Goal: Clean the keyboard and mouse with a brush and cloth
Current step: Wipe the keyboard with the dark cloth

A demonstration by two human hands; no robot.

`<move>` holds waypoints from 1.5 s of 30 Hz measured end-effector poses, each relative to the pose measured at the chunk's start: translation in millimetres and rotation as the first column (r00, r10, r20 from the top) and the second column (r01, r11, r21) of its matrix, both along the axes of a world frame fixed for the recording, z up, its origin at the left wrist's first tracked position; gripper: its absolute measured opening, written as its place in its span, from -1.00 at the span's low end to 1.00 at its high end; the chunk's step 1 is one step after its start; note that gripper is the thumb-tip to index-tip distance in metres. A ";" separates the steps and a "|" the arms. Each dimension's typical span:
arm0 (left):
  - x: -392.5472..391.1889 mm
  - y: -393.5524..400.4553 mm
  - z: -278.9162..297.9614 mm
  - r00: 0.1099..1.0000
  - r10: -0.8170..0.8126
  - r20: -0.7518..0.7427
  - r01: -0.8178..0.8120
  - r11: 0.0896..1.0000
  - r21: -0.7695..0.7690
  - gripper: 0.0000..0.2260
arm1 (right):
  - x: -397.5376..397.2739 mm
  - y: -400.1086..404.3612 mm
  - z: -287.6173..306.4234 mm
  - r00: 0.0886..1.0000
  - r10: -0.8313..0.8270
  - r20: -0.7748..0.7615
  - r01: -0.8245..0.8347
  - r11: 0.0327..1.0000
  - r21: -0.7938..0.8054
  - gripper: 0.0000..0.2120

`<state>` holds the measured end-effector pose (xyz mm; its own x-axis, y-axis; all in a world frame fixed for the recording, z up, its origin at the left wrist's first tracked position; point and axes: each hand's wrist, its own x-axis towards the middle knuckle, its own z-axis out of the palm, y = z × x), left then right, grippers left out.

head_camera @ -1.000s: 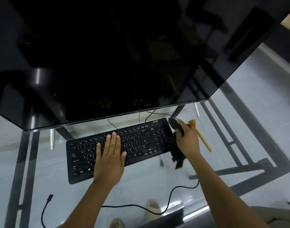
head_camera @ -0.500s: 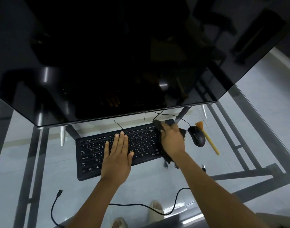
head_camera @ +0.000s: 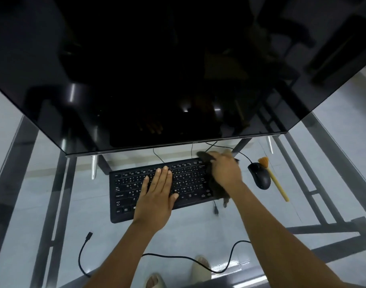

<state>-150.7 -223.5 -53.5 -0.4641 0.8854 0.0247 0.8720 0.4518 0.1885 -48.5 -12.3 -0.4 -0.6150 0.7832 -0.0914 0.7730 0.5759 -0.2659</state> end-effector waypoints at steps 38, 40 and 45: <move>-35.4 -88.1 4.9 0.865 0.330 0.378 -0.394 0.913 0.106 -0.01 | -43.5 -131.4 -3.9 0.849 0.514 -0.126 -0.526 0.845 -0.094 -0.58; -38.5 -93.1 4.1 0.864 0.284 0.417 -0.371 0.918 0.143 -0.01 | -51.0 -127.5 -1.5 0.776 0.622 -0.105 -0.631 0.769 -0.101 -0.60; -50.8 -105.6 7.3 0.824 0.189 0.534 -0.345 0.915 0.209 0.01 | -85.3 -114.0 1.5 0.935 0.341 -0.093 -0.345 0.938 -0.039 -0.60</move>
<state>-201.5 -329.1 -46.2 -0.6990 0.7138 -0.0426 0.4778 0.5106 0.7148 -133.8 -126.3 1.1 -0.8527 0.5185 -0.0641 0.5044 0.7851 -0.3593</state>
